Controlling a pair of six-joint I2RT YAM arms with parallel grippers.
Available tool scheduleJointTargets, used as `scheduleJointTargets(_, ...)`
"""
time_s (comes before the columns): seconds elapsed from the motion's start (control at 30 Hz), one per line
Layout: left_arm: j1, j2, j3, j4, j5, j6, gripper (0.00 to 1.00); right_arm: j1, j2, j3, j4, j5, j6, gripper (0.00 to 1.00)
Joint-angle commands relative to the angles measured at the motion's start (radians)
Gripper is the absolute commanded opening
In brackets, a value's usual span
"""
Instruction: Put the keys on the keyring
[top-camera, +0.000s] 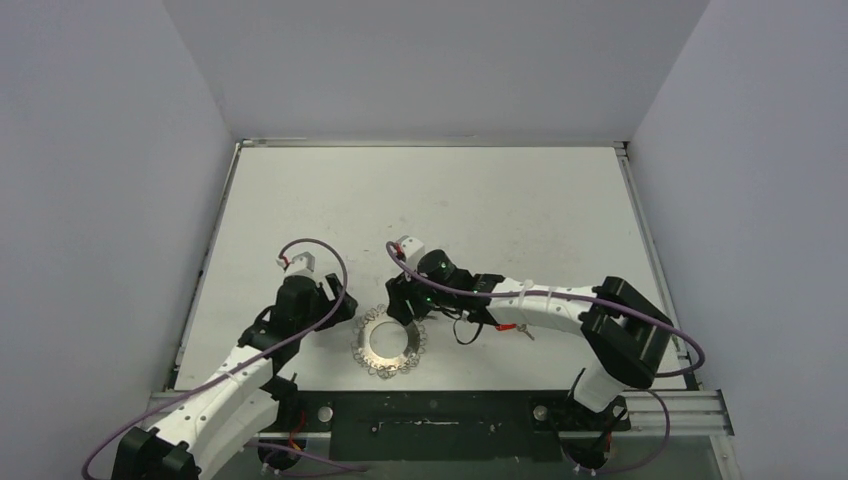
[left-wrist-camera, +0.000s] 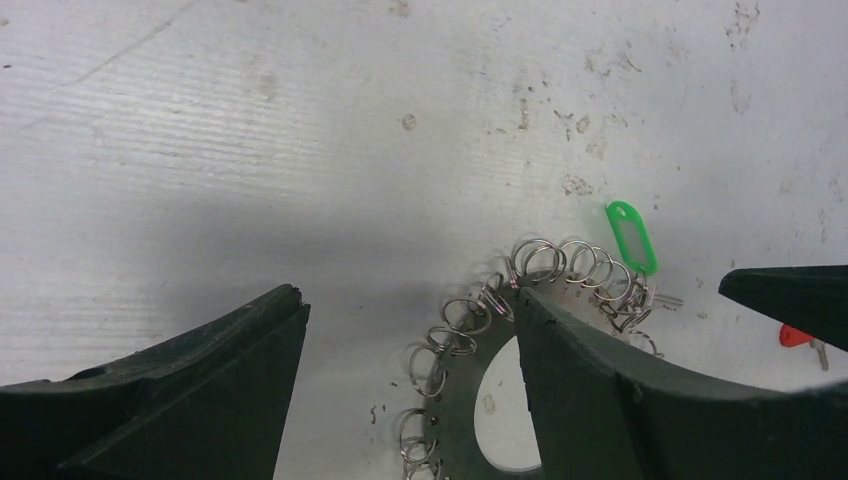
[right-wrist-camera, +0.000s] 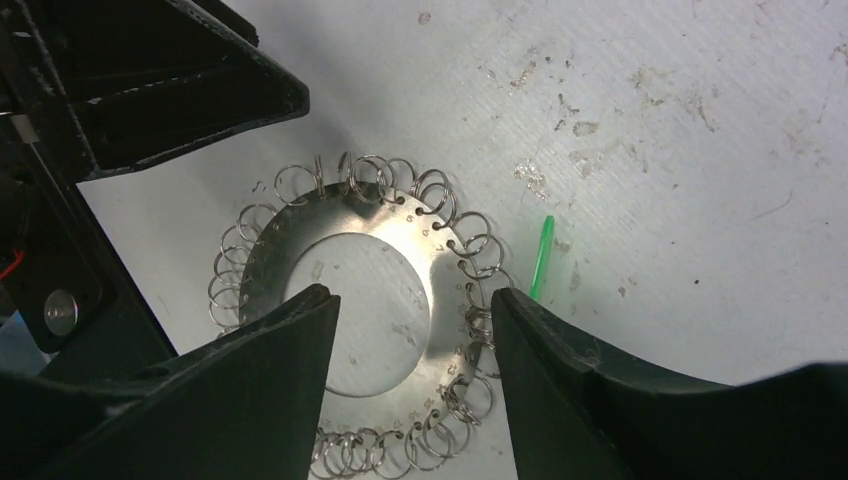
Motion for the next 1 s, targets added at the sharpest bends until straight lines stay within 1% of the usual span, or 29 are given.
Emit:
scheduleJointTargets(0.0,0.080,-0.028,0.056,-0.087,0.092,-0.055,0.74,0.039,0.086,0.115,-0.049,0.023,0.053,0.54)
scheduleJointTargets(0.1,0.115,-0.093,0.058,-0.156,0.064,-0.072,0.74,0.065,0.136,0.177,-0.078,0.040,0.061,0.46)
scheduleJointTargets(0.2,0.120,-0.183,0.056,-0.216,0.020,-0.087,0.74,0.090,0.174,0.231,-0.123,0.084,0.070,0.41)
scheduleJointTargets(0.3,0.120,-0.264,0.038,-0.223,0.014,-0.115,0.74,0.103,0.209,0.282,-0.151,0.105,0.088,0.35)
scheduleJointTargets(0.43,0.120,-0.338,0.029,-0.234,0.000,-0.124,0.73,0.109,0.251,0.323,-0.168,0.120,0.128,0.29)
scheduleJointTargets(0.63,0.120,-0.407,0.011,-0.231,-0.021,-0.112,0.73,0.111,0.297,0.365,-0.191,0.157,0.152,0.29)
scheduleJointTargets(0.97,0.119,-0.404,0.002,-0.223,-0.023,-0.110,0.73,0.122,0.365,0.444,-0.226,0.117,0.164,0.30)
